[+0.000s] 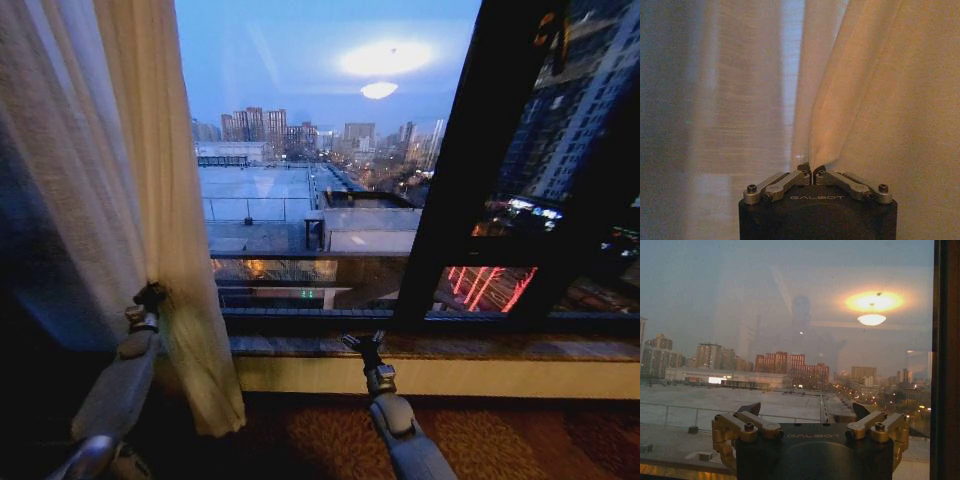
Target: Open the curtains by pulling them apart, changing their state from closed to fully open.
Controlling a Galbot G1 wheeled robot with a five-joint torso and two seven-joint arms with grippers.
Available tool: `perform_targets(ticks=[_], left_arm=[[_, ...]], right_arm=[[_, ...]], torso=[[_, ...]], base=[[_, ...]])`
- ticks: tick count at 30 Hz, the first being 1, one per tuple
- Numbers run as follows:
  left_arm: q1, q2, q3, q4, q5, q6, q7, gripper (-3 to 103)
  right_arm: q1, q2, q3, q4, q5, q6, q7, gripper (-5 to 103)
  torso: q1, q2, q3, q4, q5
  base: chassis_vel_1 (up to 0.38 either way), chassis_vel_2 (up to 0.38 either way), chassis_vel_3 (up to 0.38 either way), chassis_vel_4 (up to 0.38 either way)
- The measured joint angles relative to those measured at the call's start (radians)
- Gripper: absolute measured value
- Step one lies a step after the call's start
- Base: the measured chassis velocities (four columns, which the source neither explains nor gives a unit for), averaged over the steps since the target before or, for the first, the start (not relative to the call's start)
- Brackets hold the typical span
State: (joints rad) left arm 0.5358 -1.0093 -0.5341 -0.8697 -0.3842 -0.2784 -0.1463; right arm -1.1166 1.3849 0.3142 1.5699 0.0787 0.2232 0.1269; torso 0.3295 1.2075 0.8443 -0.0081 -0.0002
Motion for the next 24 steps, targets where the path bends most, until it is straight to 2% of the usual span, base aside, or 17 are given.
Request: perform_targets(ticks=[3, 8, 17, 24], left_arm=[[-0.030, 0.031, -0.017, 0.048, 0.027, 0.000, -0.071, 0], [-0.066, 0.077, -0.051, 0.116, 0.039, -0.001, -0.118, 0], [-0.074, 0.148, -0.087, 0.180, 0.038, -0.011, -0.126, 0], [-0.020, 0.125, -0.086, 0.102, 0.039, -0.010, -0.126, 0]], right_arm=[[0.000, 0.000, 0.000, 0.000, 0.000, 0.000, 0.000, 100], [0.000, 0.000, 0.000, 0.000, 0.000, 0.000, 0.000, 100], [0.000, 0.000, 0.000, 0.000, 0.000, 0.000, 0.000, 100], [0.000, 0.000, 0.000, 0.000, 0.000, 0.000, 0.000, 100]], torso=[[0.000, 0.000, 0.000, 0.0000, -0.0001], [0.000, 0.000, 0.000, 0.0001, 0.0001], [0.000, 0.000, 0.000, 0.0003, 0.0001], [0.000, 0.000, 0.000, 0.0001, 0.0000]], base=[[0.000, 0.000, 0.000, 0.000], [0.000, 0.000, 0.000, 0.000], [0.000, 0.000, 0.000, 0.000], [0.000, 0.000, 0.000, 0.000]])
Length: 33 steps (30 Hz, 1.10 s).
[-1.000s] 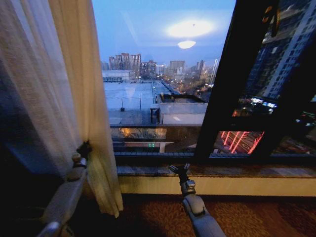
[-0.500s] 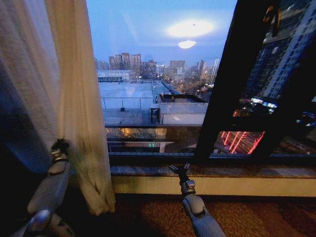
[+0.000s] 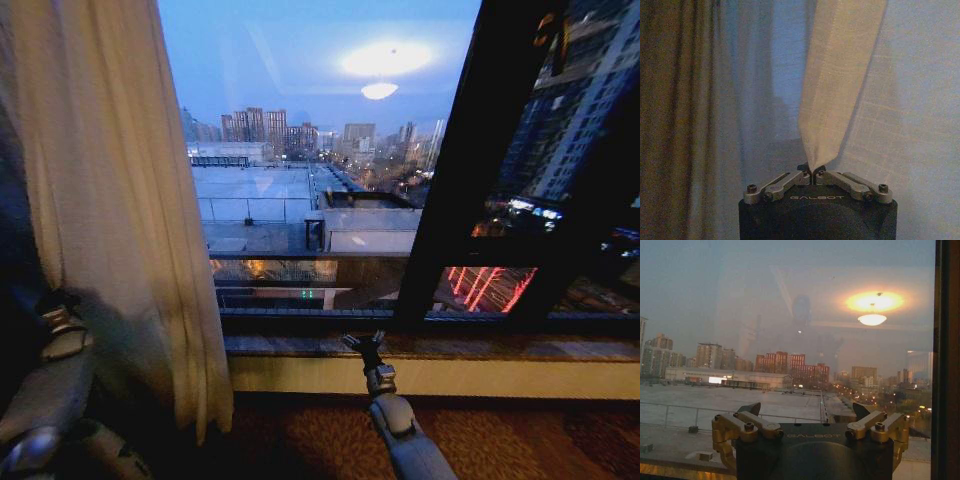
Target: Open the curtains by pulling them apart, changing their state from closed to fully open.
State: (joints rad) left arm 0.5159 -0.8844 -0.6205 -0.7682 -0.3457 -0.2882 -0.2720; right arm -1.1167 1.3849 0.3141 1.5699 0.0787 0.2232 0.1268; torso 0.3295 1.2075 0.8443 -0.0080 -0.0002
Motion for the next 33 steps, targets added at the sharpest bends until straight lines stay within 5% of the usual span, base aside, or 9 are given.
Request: perform_targets(ticks=[7, 11, 13, 22, 33], left_arm=[[0.157, -0.062, -0.024, -0.243, -0.024, 0.070, -0.001, -1], [0.300, -0.146, -0.040, -0.467, 0.000, 0.098, 0.001, 20], [0.328, -0.168, -0.035, -0.508, 0.014, 0.098, 0.000, 20], [0.573, -0.315, -0.020, -0.797, 0.107, 0.085, -0.008, 58], [0.733, -0.356, 0.029, -0.962, 0.118, 0.078, 0.019, 96]], right_arm=[[0.000, 0.000, 0.000, 0.000, 0.000, 0.000, 0.000, 100], [0.000, 0.000, 0.000, 0.000, 0.000, 0.000, 0.000, 100], [0.000, 0.000, 0.000, 0.000, 0.000, 0.000, 0.000, 100], [0.000, 0.000, 0.000, 0.000, 0.000, 0.000, 0.000, 100], [0.000, 0.000, 0.000, 0.000, 0.000, 0.000, 0.000, 100]], torso=[[0.000, 0.000, 0.000, 0.0001, 0.0003], [0.000, 0.000, 0.000, 0.0001, 0.0004], [0.000, 0.000, 0.000, 0.0000, 0.0008], [0.000, 0.000, 0.000, -0.0003, 0.0004], [0.000, 0.000, 0.000, 0.0000, 0.0004]], base=[[0.000, 0.000, 0.000, 0.000], [0.000, 0.000, 0.000, 0.000], [0.000, 0.000, 0.000, 0.000], [0.000, 0.000, 0.000, 0.000], [0.000, 0.000, 0.000, 0.000]])
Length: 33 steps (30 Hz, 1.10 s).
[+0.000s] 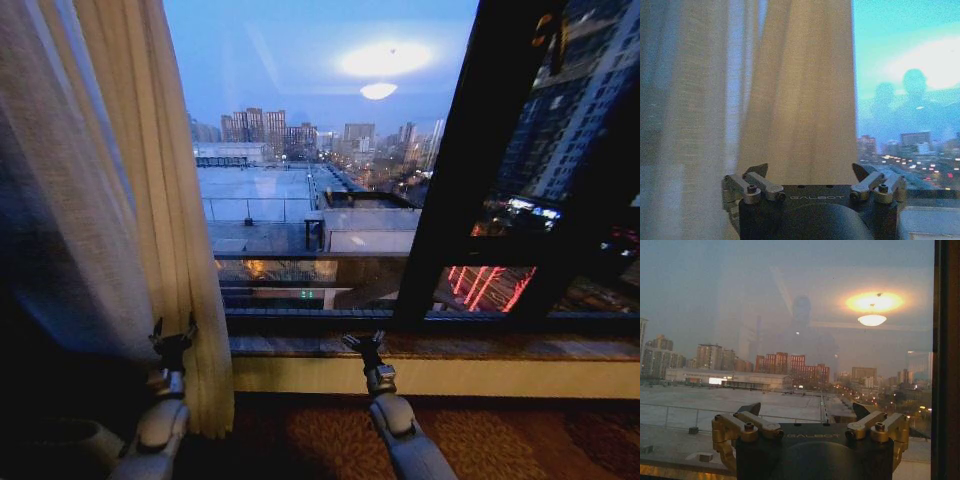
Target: Open the curtains by pulling them apart, changing their state from closed to fully open.
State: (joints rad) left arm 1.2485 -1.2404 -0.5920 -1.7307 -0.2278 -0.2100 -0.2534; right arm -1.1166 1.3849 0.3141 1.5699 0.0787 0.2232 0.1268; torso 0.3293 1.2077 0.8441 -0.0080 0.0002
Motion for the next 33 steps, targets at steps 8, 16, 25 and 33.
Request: perform_targets(ticks=[8, 16, 25, 33], left_arm=[[-0.160, 0.060, 0.045, 0.137, -0.091, 0.034, 0.052, 100], [-0.260, 0.069, 0.094, 0.234, -0.123, 0.034, 0.096, 100], [-0.357, 0.068, 0.155, 0.371, -0.136, 0.015, 0.127, 100], [-0.415, 0.074, 0.149, 0.470, -0.139, -0.020, 0.192, 91]], right_arm=[[0.000, 0.000, 0.000, 0.000, 0.000, 0.000, 0.000, 100], [0.000, 0.000, 0.000, 0.000, 0.000, 0.000, 0.000, 100], [0.000, 0.000, 0.000, 0.000, 0.000, 0.000, 0.000, 100], [0.000, 0.000, 0.000, 0.000, 0.000, 0.000, 0.000, 100]], torso=[[0.000, 0.000, 0.000, -0.0001, -0.0003], [0.000, 0.000, 0.000, -0.0001, -0.0004], [0.000, 0.000, 0.000, 0.0000, -0.0004], [0.000, 0.000, 0.000, 0.0000, -0.0003]], base=[[0.000, 0.000, 0.000, 0.000], [0.000, 0.000, 0.000, 0.000], [0.000, 0.000, 0.000, 0.000], [0.000, 0.000, 0.000, 0.000]])
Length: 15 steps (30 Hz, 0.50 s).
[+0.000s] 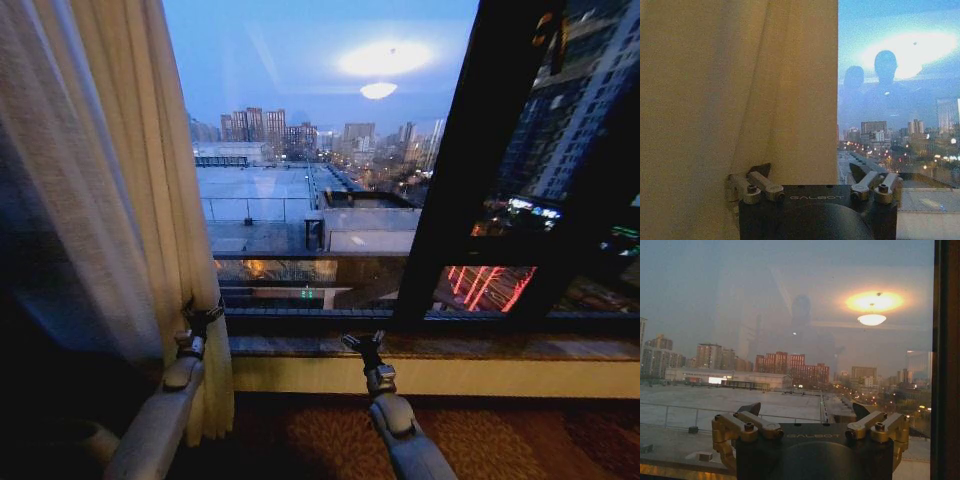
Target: Open the curtains by pulling them apart, changing their state from closed to fully open.
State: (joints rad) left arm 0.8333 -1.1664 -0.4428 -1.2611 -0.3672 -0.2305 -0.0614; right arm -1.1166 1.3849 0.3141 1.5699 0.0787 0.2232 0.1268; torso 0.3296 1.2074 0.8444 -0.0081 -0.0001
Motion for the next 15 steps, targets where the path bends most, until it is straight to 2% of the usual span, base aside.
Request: perform_targets(ticks=[1, 5, 8, 11, 13, 14, 15], left_arm=[[0.000, 0.000, 0.000, 0.000, 0.000, 0.000, 0.000, 91], [-0.006, 0.011, -0.005, 0.021, -0.007, -0.016, 0.005, 69], [-0.009, 0.013, -0.009, 0.026, -0.008, -0.018, 0.005, 64], [-0.023, 0.020, -0.023, 0.048, -0.015, -0.023, -0.002, 47], [-0.026, 0.021, -0.026, 0.052, -0.016, -0.024, -0.004, 47], [-0.040, 0.031, -0.043, 0.072, -0.022, -0.030, -0.016, 36], [-0.040, 0.031, -0.043, 0.072, -0.022, -0.030, -0.016, 36]], right_arm=[[0.000, 0.000, 0.000, 0.000, 0.000, 0.000, 0.000, 100], [0.000, 0.000, 0.000, 0.000, 0.000, 0.000, 0.000, 100], [0.000, 0.000, 0.000, 0.000, 0.000, 0.000, 0.000, 100], [0.000, 0.000, 0.000, 0.000, 0.000, 0.000, 0.000, 100], [0.000, 0.000, 0.000, 0.000, 0.000, 0.000, 0.000, 100], [0.000, 0.000, 0.000, 0.000, 0.000, 0.000, 0.000, 100], [0.000, 0.000, 0.000, 0.000, 0.000, 0.000, 0.000, 100]], torso=[[0.000, 0.000, 0.000, 0.0000, 0.0000], [0.000, 0.000, 0.000, 0.0000, 0.0000], [0.000, 0.000, 0.000, 0.0000, 0.0000], [0.000, 0.000, 0.000, 0.0000, -0.0001], [0.000, 0.000, 0.000, 0.0000, -0.0001], [0.000, 0.000, 0.000, 0.0000, -0.0001], [0.000, 0.000, 0.000, 0.0000, -0.0001]], base=[[0.000, 0.000, 0.000, 0.000], [0.000, 0.000, 0.000, 0.000], [0.000, 0.000, 0.000, 0.000], [0.000, 0.000, 0.000, 0.000], [0.000, 0.000, 0.000, 0.000], [0.000, 0.000, 0.000, 0.000], [0.000, 0.000, 0.000, 0.000]])
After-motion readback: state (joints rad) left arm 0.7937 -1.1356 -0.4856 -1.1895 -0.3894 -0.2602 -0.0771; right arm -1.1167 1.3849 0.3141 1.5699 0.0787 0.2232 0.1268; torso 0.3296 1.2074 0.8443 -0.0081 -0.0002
